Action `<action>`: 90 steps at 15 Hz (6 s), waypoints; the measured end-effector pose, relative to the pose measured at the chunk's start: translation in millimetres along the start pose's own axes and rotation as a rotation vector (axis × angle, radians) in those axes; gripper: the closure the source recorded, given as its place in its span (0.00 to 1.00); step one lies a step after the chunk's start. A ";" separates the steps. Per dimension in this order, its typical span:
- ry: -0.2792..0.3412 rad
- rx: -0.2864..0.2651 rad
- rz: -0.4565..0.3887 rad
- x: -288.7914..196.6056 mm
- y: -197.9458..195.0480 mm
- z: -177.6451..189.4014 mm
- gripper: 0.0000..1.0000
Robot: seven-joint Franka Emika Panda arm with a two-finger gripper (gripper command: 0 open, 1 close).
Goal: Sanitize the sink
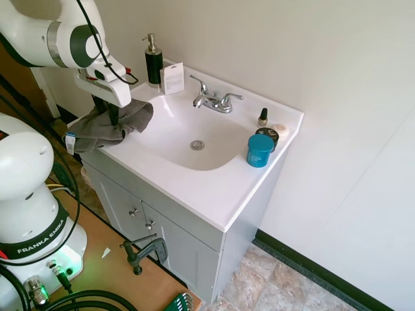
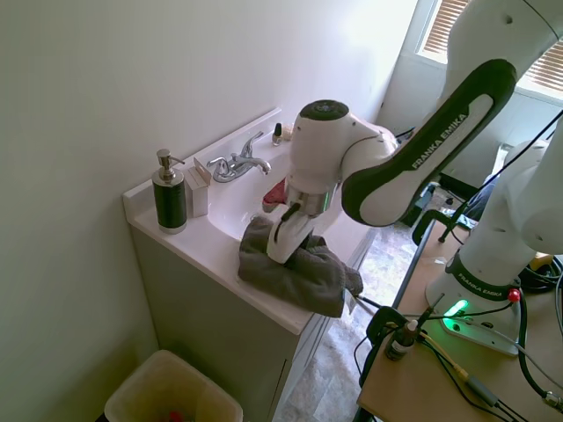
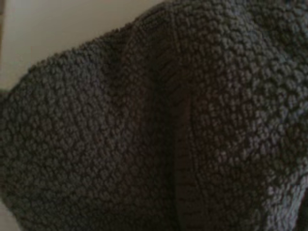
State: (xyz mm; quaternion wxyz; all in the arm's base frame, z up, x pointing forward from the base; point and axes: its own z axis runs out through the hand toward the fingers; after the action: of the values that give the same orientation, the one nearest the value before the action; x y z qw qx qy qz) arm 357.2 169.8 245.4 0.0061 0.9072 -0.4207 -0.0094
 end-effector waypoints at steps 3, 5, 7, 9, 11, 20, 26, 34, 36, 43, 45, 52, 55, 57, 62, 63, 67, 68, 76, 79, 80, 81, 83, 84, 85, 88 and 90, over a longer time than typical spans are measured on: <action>-0.100 -0.041 0.148 40.2 -4.4 0.2 1.00; -0.184 -0.072 0.251 74.5 -15.8 4.4 1.00; -0.252 -0.094 0.333 103.5 -26.4 13.4 1.00; -0.331 -0.112 0.400 123.0 -35.6 20.3 1.00; -0.397 -0.127 0.432 133.3 -41.3 28.0 1.00; -0.235 -0.214 0.211 159.8 -2.0 78.7 1.00; 0.033 -0.253 -0.002 199.0 44.1 93.4 1.00; 0.328 -0.215 -0.201 230.1 71.9 98.0 1.00; 0.383 -0.172 -0.238 234.3 75.4 97.1 1.00; 0.453 0.002 -0.174 215.0 53.9 105.6 1.00; 0.448 0.035 -0.128 196.4 42.8 108.2 1.00; 0.357 0.104 0.072 156.5 11.3 125.8 1.00; 0.283 0.129 0.171 155.1 -0.2 123.5 1.00; 0.222 0.138 0.219 148.7 -11.1 118.9 1.00; 0.050 0.134 0.331 137.4 -35.8 100.7 1.00; 0.011 0.136 0.351 137.3 -38.6 96.0 1.00; -0.174 0.160 0.415 144.9 -45.5 74.8 1.00; -0.228 0.171 0.423 148.2 -47.2 67.8 1.00; -0.355 0.189 0.167 118.8 -16.3 21.5 1.00; -0.282 0.197 0.049 87.0 -1.2 10.3 1.00; -0.263 0.208 0.009 74.5 0.7 7.6 1.00; -0.239 0.222 -0.030 62.5 1.7 4.4 0.00; -0.189 0.243 -0.116 36.7 3.1 -2.3 0.00; -0.167 0.243 -0.154 24.3 4.5 -5.9 0.00; -0.152 0.239 -0.177 14.7 7.6 -10.7 0.00; -0.113 0.230 -0.207 7.8 19.5 -36.8 0.00; -0.101 0.225 -0.206 12.8 22.9 -48.7 0.00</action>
State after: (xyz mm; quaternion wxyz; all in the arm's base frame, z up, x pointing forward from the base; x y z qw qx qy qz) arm 349.1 145.4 294.4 -0.1178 0.9388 -0.3237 -0.0085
